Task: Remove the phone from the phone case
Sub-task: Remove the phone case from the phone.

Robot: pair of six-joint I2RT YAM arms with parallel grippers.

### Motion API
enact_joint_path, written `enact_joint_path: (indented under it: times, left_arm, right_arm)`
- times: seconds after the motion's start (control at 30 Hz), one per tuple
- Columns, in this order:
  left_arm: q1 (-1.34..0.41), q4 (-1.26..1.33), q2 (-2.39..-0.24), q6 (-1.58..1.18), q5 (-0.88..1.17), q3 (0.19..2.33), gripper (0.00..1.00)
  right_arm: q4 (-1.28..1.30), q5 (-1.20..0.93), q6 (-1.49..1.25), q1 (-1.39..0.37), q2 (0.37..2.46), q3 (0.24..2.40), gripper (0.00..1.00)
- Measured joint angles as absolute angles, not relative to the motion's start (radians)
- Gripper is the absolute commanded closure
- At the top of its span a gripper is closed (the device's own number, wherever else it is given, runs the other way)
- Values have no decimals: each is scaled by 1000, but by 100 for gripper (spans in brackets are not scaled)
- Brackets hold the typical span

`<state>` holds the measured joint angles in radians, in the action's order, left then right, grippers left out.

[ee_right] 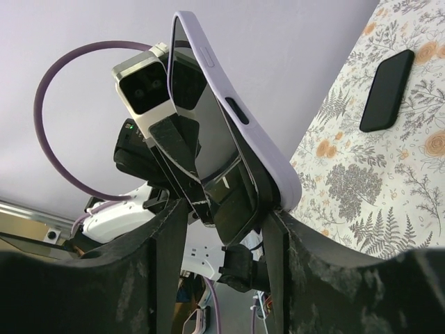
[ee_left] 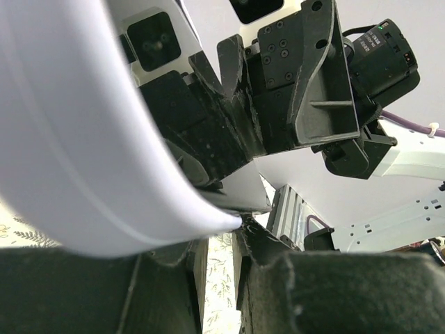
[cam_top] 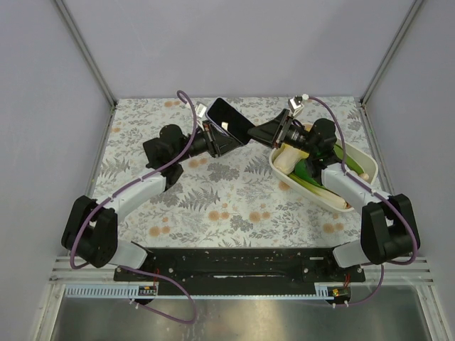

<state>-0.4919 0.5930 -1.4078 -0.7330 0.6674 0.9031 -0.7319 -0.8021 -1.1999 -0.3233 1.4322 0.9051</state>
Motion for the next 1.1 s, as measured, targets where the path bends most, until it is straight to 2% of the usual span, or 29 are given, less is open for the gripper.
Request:
enact_joint_path:
  times: [0.3, 0.47, 0.57, 0.7, 0.73, 1.1]
  left_arm:
    - [-499, 564, -1435, -730, 651, 928, 100]
    - [-503, 562, -1437, -720, 643, 933, 100]
    - [-508, 560, -1437, -706, 637, 937, 100]
    - [-508, 537, -1438, -700, 602, 941, 100]
    - [-508, 531, -1438, -699, 596, 944, 100]
    - [-508, 521, -1440, -697, 570, 949, 100]
  right_arm:
    - [-735, -784, -1196, -324, 1466, 910, 54]
    - [-735, -778, -1198, -325, 1475, 912, 65]
    - [-737, -776, -1202, -325, 1481, 914, 76]
    - [-754, -781, -1231, -324, 1490, 918, 97]
    - [-767, -787, -1240, -323, 1491, 921, 100]
    - [-807, -802, -1262, -323, 1491, 937, 100]
